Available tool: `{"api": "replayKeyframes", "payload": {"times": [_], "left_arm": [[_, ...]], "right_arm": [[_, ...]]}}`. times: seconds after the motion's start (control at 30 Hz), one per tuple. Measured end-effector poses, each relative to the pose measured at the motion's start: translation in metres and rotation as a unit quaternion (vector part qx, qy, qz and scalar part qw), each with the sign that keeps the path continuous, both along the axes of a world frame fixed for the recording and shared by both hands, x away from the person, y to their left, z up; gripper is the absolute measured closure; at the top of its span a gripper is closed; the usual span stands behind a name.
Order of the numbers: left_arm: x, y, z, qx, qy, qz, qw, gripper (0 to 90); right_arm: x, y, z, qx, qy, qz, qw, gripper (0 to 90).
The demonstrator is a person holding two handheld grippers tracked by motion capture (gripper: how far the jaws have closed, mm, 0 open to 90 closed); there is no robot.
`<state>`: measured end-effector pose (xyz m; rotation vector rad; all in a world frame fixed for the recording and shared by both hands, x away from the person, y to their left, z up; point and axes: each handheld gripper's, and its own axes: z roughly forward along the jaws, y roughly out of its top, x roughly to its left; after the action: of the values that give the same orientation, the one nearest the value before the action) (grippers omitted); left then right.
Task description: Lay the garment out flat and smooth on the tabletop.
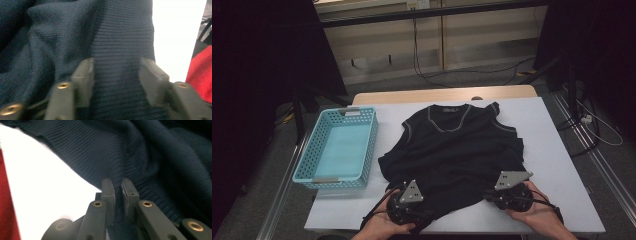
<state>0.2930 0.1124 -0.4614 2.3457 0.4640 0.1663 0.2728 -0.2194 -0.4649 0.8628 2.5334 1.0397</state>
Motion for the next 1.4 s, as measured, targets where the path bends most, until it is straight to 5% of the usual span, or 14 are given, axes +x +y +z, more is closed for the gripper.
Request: {"api": "replayKeyframes", "payload": {"times": [0.07, 0.13, 0.2, 0.4, 0.6, 0.67, 0.73, 0.83, 1.03, 1.3, 1.4], "left_arm": [[-0.001, 0.005, 0.0, -0.002, 0.006, -0.003, 1.0, 79.3], [-0.002, 0.006, 0.001, 0.005, 0.006, -0.005, 1.0, 86.1], [-0.002, 0.008, 0.005, 0.023, 0.01, -0.012, 0.9996, 87.5], [-0.003, 0.028, 0.008, 0.022, 0.035, -0.027, 0.9988, 87.7], [-0.004, 0.047, 0.013, 0.01, 0.044, -0.008, 0.9989, 87.6], [-0.002, 0.049, 0.013, 0.007, 0.052, -0.004, 0.9986, 87.4], [-0.001, 0.05, 0.014, -0.002, 0.054, -0.001, 0.9985, 86.1], [0.002, 0.05, 0.017, -0.02, 0.048, 0.004, 0.9986, 72.1], [0.012, 0.05, 0.02, -0.022, 0.011, 0.046, 0.9986, 46.2], [0.02, 0.043, 0.016, -0.034, 0.007, 0.047, 0.9983, 38.8], [0.025, 0.038, 0.014, -0.029, 0.002, 0.05, 0.9983, 45.9]], "right_arm": [[-0.005, 0.0, 0.0, 0.0, 0.002, 0.005, 1.0, 83.2], [-0.009, 0.001, 0.001, 0.002, 0.008, 0.012, 0.9999, 83.3], [-0.013, 0.002, 0.001, 0.002, 0.008, 0.015, 0.9999, 83.3], [-0.023, 0.008, 0.001, 0.007, 0.019, 0.033, 0.9992, 83.2], [-0.032, 0.013, 0.003, 0.036, 0.037, 0.038, 0.9979, 81.6], [-0.034, 0.015, 0.003, 0.038, 0.03, 0.047, 0.9977, 73.0], [-0.033, 0.014, 0.005, 0.041, 0.024, 0.047, 0.9978, 63.4], [-0.032, 0.008, 0.011, 0.068, 0.01, 0.041, 0.9968, 48.5], [-0.016, -0.007, 0.015, 0.067, -0.012, 0.002, 0.9977, 47.1], [0.004, -0.02, 0.02, 0.057, -0.019, -0.028, 0.9978, 44.3], [0.008, -0.018, 0.019, 0.041, -0.015, -0.03, 0.9986, 42.7]]}}
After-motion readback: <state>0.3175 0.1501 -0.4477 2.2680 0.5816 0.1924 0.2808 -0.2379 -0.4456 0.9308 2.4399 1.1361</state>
